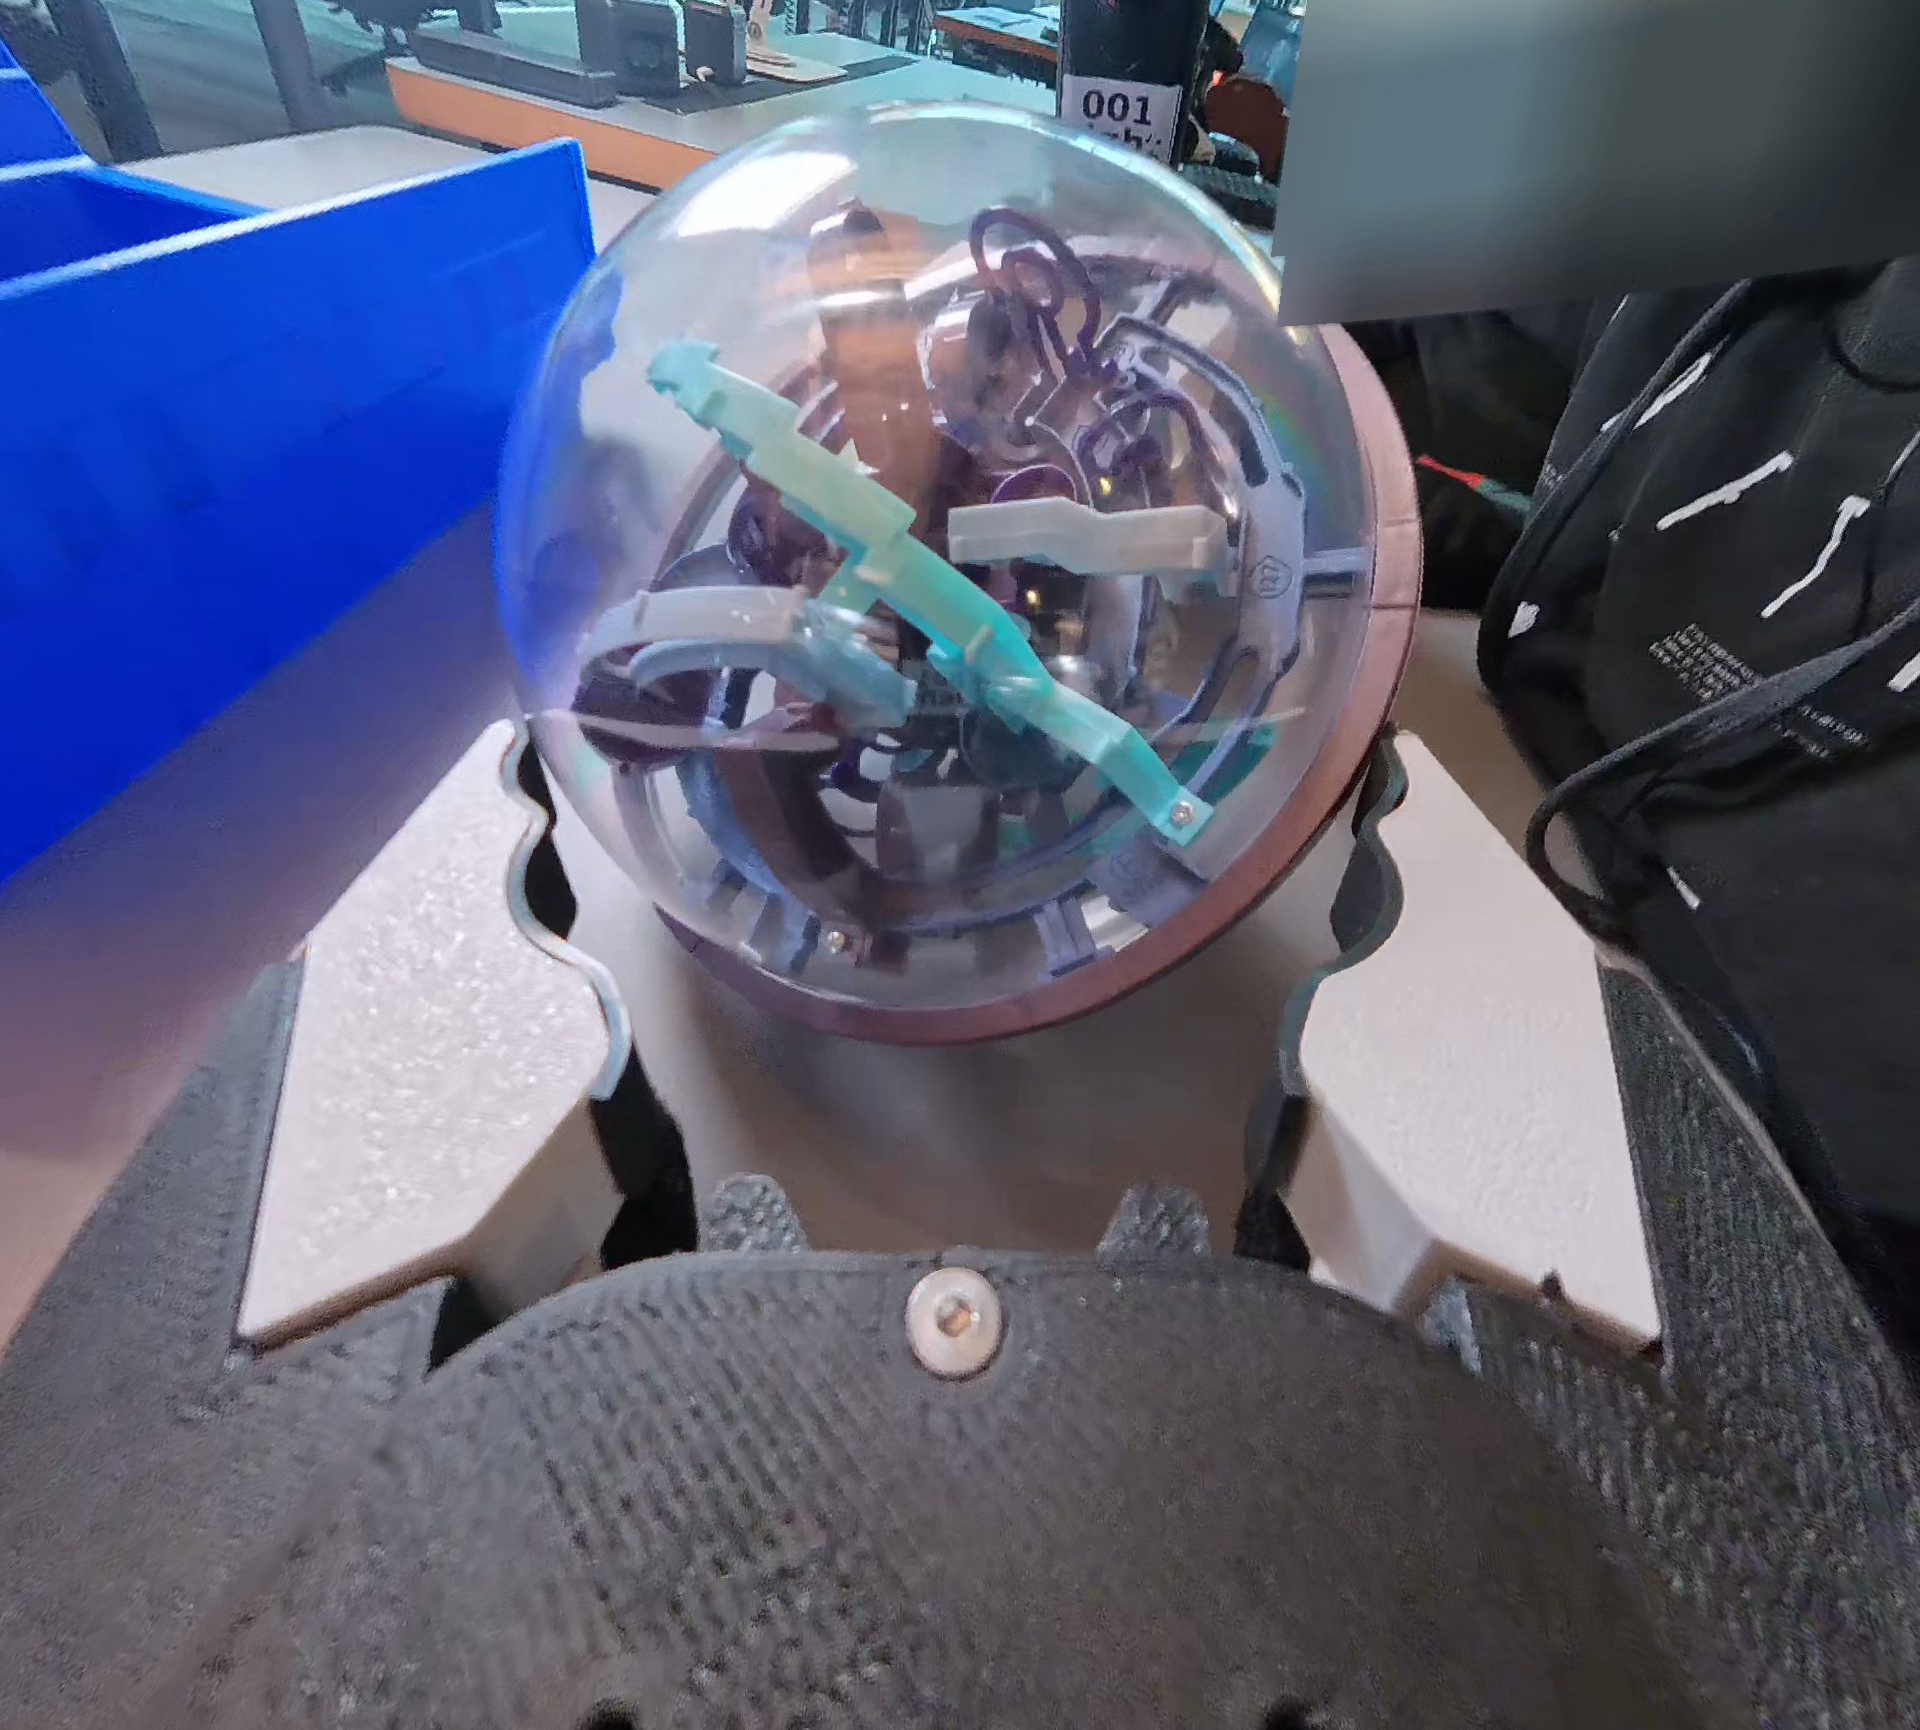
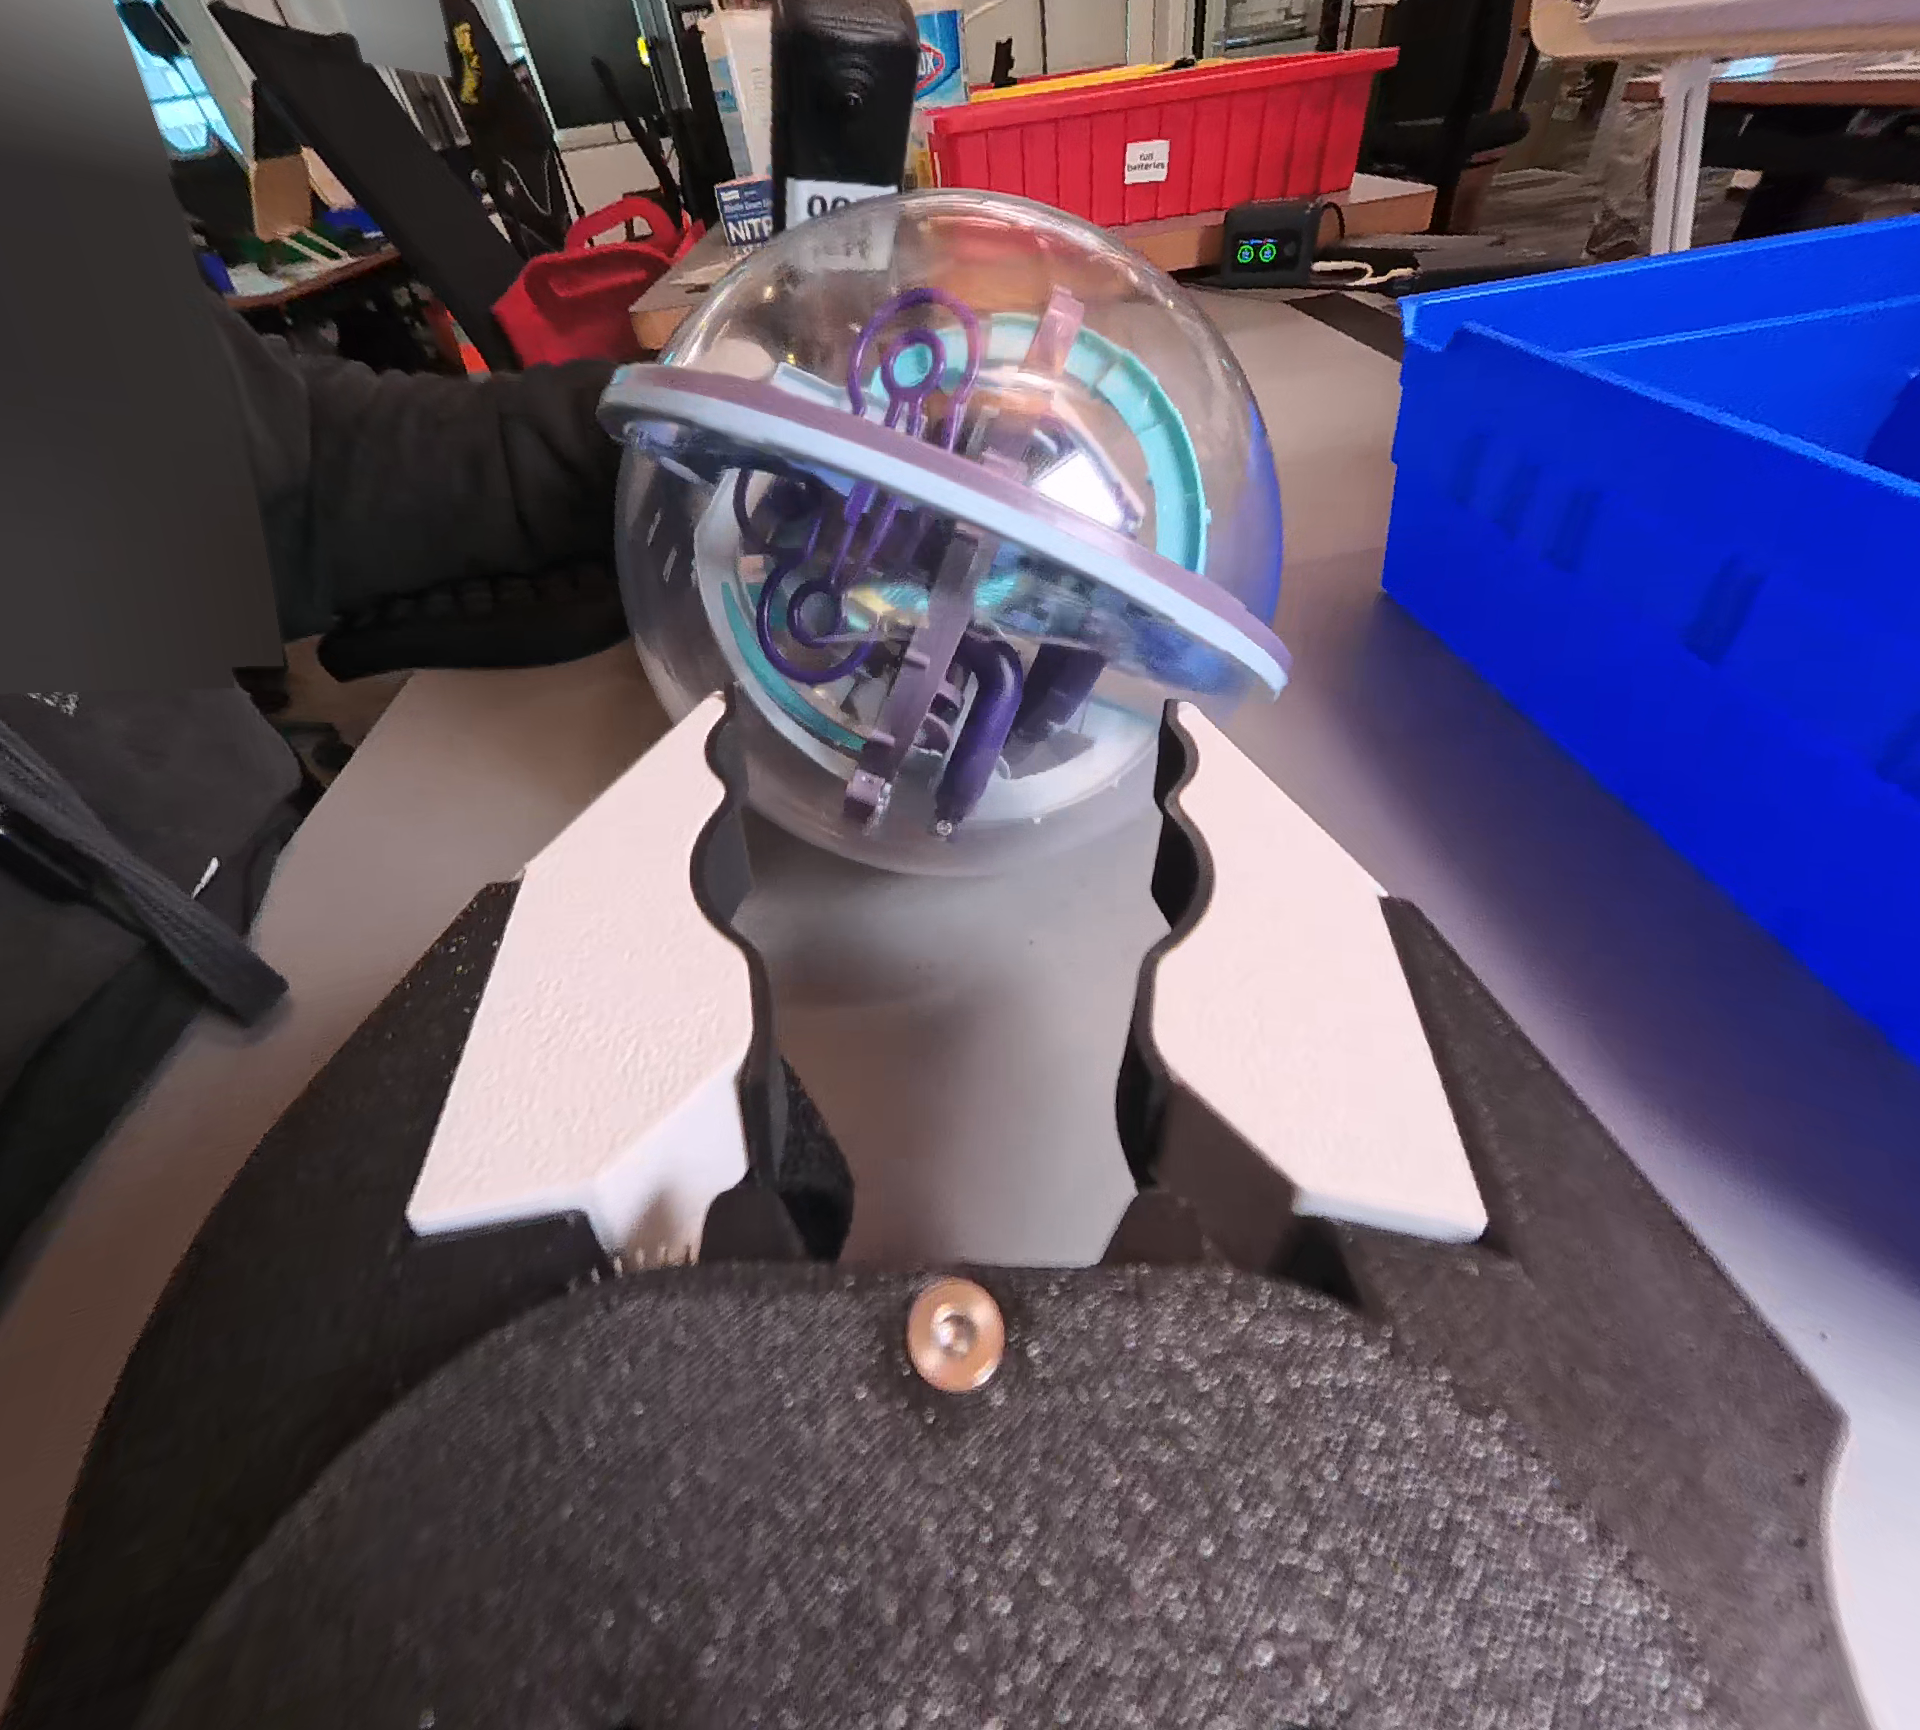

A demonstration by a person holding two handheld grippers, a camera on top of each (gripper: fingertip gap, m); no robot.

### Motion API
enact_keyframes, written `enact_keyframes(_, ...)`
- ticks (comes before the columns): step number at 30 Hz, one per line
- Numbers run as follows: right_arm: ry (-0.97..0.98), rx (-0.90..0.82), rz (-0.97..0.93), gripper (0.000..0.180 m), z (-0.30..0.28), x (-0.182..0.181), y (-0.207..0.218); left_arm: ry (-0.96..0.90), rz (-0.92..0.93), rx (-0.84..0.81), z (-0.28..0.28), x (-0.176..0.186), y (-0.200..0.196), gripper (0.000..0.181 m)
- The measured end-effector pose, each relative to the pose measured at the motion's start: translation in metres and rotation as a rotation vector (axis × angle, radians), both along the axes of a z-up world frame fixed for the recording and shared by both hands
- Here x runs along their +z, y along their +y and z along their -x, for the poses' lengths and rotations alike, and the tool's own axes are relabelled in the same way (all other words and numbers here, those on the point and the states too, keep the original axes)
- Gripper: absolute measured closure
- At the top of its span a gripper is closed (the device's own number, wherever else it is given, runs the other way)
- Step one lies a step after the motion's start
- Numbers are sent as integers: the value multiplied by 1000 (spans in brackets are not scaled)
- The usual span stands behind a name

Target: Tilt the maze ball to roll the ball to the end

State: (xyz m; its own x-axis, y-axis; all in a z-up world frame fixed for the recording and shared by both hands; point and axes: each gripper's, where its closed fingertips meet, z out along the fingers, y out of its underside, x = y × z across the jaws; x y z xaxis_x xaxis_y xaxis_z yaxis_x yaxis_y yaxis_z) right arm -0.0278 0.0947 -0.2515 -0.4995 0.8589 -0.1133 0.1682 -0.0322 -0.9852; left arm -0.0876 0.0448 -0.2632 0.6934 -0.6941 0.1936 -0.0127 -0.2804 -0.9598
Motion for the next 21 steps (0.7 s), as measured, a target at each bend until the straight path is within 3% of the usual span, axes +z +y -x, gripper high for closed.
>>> enact_keyframes(7, -35, -18, 5, 101, 2, -5, 4, -203, 123, 0, 3, 3, 7, 32)
enact_keyframes(12, -55, -25, 30, 99, 3, -6, 7, -249, 170, 14, 3, 4, 10, 32)
enact_keyframes(21, -226, -1, 241, 93, 8, -19, 18, -412, 389, 212, 10, 17, 36, 33)
